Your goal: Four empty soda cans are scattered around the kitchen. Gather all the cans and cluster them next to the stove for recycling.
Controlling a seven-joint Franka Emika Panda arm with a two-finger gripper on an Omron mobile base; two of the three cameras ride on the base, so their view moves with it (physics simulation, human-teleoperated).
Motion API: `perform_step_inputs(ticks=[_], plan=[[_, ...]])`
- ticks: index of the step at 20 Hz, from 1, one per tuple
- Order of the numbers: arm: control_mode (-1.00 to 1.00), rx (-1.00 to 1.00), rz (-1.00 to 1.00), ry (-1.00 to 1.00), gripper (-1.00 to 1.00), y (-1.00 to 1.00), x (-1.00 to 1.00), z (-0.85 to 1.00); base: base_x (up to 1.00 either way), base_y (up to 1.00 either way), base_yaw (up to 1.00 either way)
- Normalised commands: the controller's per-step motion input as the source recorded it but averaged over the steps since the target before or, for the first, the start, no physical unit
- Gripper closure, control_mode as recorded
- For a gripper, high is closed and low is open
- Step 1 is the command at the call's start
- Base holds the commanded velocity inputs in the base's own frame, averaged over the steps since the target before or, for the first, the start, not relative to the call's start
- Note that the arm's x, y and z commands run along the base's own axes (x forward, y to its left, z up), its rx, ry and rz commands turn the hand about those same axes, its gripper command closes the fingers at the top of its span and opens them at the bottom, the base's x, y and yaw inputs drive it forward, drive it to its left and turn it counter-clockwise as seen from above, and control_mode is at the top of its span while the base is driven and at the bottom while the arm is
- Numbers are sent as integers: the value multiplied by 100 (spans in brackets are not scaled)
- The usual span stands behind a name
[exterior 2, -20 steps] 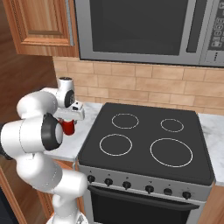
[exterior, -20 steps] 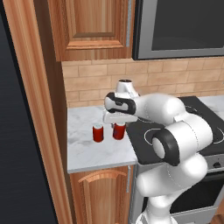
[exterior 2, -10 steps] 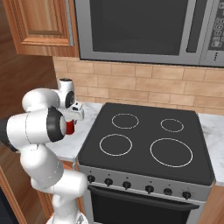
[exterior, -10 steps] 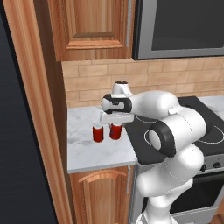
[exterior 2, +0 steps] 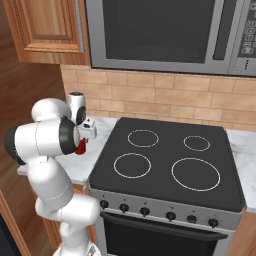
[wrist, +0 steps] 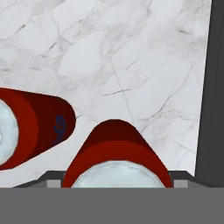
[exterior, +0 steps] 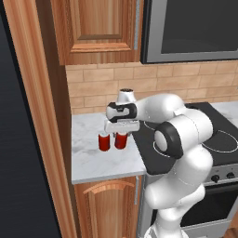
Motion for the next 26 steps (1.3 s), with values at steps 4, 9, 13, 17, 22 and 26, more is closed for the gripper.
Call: perform_step_inputs(ticks=[4, 9, 13, 17, 22, 26], plan=[[-100, 0, 0, -1, 100, 0, 11, -16, 0, 0, 0], [-100, 0, 0, -1, 100, 0, 9, -16, 0, 0, 0], [-100, 0, 0, 0, 100, 2, 8, -17, 0, 0, 0], [-100, 0, 0, 0, 100, 3, 6, -17, 0, 0, 0], [-100, 0, 0, 0, 100, 1, 4, -16, 0, 0, 0], [100, 0, 0, 0, 100, 0, 0, -8, 0, 0, 0]])
